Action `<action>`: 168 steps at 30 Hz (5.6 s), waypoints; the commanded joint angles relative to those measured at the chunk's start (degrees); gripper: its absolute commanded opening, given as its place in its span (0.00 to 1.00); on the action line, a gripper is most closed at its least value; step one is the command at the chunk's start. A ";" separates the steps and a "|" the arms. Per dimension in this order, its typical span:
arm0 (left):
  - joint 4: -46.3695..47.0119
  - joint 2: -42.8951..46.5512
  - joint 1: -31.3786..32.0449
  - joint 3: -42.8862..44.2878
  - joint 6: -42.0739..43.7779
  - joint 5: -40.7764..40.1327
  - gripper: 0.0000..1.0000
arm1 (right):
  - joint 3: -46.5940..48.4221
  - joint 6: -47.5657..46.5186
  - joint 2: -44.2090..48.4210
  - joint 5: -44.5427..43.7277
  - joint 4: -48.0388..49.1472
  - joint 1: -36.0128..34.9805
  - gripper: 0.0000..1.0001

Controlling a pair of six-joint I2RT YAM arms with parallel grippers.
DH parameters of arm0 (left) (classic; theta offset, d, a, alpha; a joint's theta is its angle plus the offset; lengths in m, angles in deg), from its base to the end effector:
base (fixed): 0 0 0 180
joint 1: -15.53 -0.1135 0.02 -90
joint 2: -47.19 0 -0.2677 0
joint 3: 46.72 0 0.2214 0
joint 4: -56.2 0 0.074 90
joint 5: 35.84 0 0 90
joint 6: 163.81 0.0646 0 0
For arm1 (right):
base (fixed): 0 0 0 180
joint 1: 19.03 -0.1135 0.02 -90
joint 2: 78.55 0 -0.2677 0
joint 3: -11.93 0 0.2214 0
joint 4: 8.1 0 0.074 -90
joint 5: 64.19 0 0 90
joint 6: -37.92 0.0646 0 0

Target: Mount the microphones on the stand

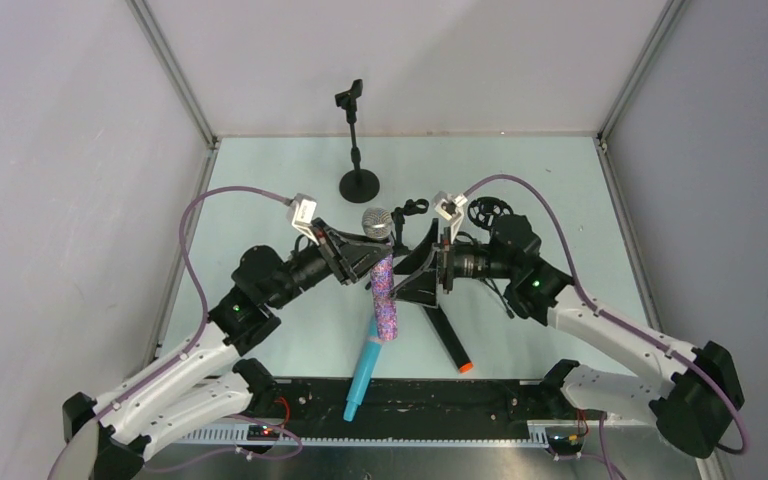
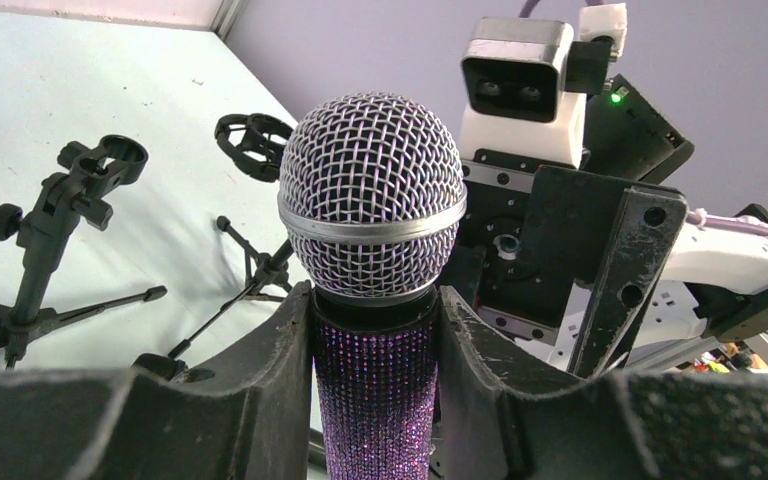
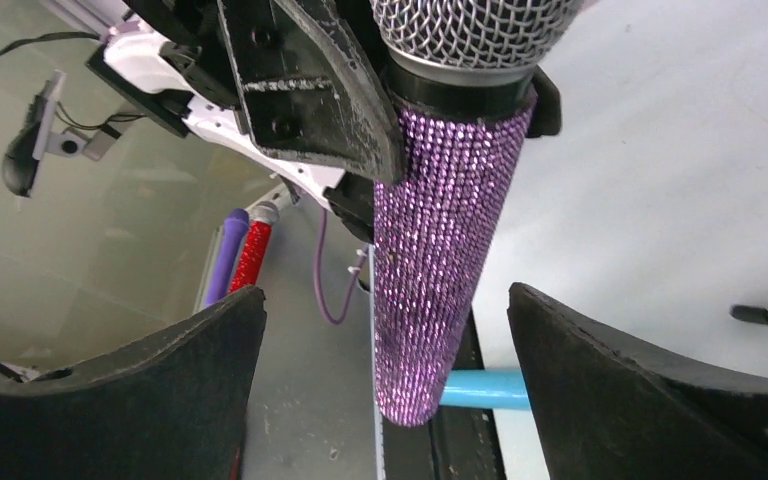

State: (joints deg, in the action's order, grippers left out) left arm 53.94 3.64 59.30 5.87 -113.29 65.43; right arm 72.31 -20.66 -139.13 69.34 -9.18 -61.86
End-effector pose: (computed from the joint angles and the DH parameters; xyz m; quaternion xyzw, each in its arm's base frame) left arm 0.1220 -0.1343 0.3489 0.0981 0.6576 -0.5430 0.5129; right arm 0.1389 0.1895 0.3432 -0.3240 0.6349 0.6033 0.3577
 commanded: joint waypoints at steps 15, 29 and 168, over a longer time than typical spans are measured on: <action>7.04 2.29 0.31 0.95 -2.45 0.93 0.00 | 0.49 17.24 -13.91 5.02 33.16 -1.95 0.79; 7.06 2.68 0.26 0.14 -2.24 0.65 0.00 | 2.81 19.15 -17.00 7.12 34.46 -2.13 0.24; -41.09 -24.18 0.45 13.37 7.92 -17.07 1.00 | -0.54 -32.96 -2.70 -48.52 19.09 23.67 0.00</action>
State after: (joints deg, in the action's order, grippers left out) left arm 12.67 -21.64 59.40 19.07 -104.90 47.96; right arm 71.77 -53.20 -141.99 21.54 5.18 -38.41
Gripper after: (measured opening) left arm 0.996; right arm 0.473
